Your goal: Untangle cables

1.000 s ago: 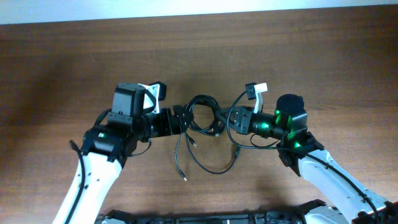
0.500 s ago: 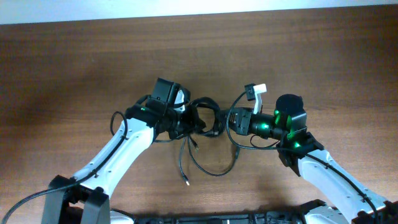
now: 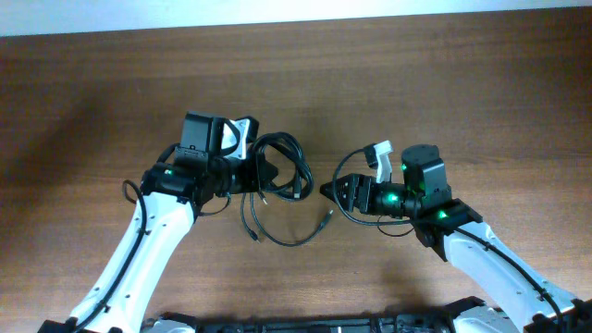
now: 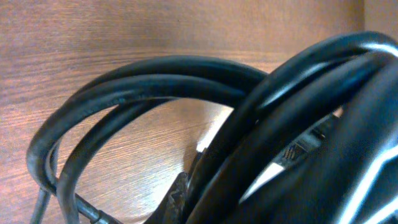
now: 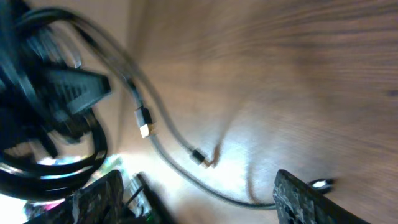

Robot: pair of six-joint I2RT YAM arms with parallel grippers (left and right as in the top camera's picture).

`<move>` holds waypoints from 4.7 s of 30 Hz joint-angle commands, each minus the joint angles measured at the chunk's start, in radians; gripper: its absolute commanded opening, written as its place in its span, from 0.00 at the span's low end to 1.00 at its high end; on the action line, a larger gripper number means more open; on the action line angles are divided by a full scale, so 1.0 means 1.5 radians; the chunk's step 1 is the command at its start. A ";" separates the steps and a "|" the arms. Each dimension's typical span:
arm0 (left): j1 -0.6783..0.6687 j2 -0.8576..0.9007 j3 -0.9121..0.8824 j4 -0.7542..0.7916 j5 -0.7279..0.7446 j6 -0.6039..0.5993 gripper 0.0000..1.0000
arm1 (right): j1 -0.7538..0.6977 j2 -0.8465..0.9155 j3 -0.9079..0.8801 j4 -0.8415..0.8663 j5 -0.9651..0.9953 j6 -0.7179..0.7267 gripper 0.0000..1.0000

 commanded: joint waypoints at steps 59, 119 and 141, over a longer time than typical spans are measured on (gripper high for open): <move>-0.076 -0.209 0.007 -0.036 0.057 0.093 0.00 | 0.004 -0.005 0.003 0.010 0.580 -0.129 1.00; 0.034 0.075 0.028 0.198 -0.145 -0.067 0.68 | -0.189 -0.005 0.002 -0.138 -0.034 -0.131 0.99; 0.024 0.098 0.030 0.241 -0.085 -0.092 0.00 | -0.189 -0.005 0.002 -0.138 -0.029 -0.131 0.99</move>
